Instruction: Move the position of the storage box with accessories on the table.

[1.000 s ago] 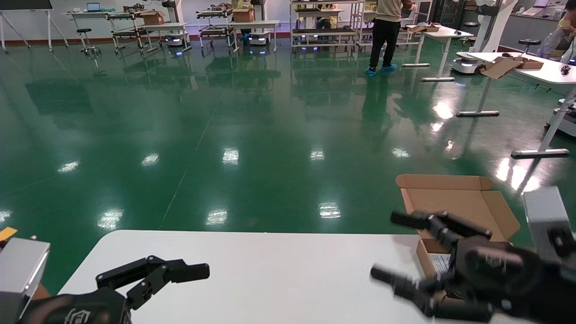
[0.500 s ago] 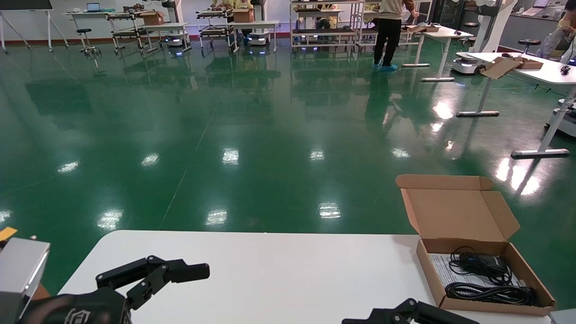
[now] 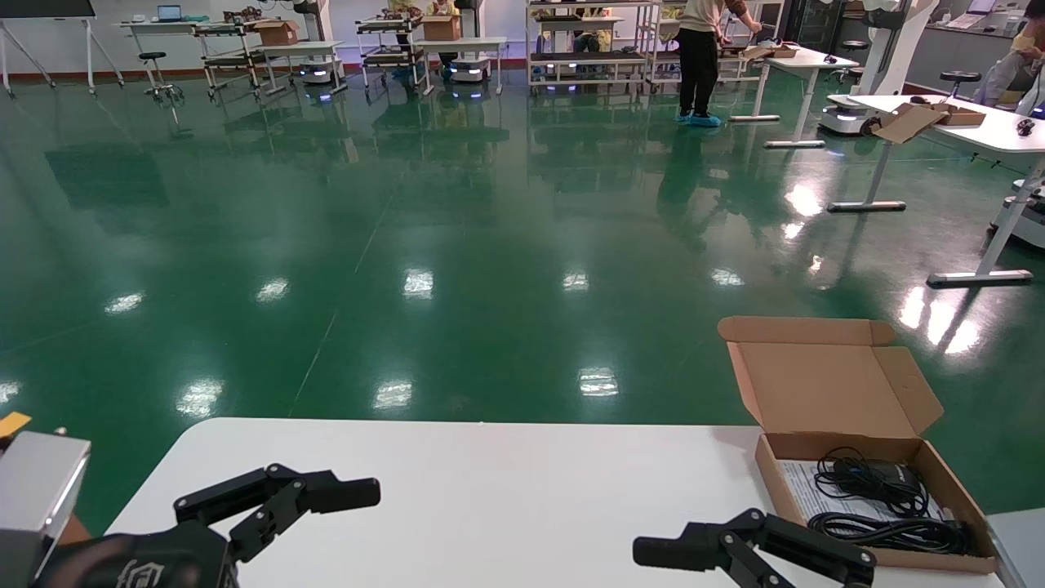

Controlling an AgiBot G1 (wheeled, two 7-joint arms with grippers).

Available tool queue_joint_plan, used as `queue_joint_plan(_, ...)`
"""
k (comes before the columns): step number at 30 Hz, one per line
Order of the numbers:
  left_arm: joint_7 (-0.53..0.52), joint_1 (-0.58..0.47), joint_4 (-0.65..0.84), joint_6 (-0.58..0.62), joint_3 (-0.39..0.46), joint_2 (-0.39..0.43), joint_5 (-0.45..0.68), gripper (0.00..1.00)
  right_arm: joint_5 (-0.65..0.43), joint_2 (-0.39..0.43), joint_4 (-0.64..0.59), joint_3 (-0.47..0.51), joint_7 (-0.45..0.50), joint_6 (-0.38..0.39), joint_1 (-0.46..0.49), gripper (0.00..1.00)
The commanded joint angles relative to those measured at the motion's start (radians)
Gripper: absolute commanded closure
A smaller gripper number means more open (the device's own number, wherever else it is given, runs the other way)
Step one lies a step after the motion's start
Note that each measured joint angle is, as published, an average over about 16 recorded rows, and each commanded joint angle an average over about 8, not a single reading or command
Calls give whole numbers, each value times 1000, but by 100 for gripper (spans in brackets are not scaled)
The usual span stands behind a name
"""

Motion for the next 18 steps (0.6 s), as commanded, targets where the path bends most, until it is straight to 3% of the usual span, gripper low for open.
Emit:
queue_joint_plan(1,0,0,0,0,0,0,0,0,-1,-1,-4,-1,-1,3,1,0)
queue_joint_plan(18,0,0,0,0,0,0,0,0,-4,-2,-15,-4,-2,10,6,0)
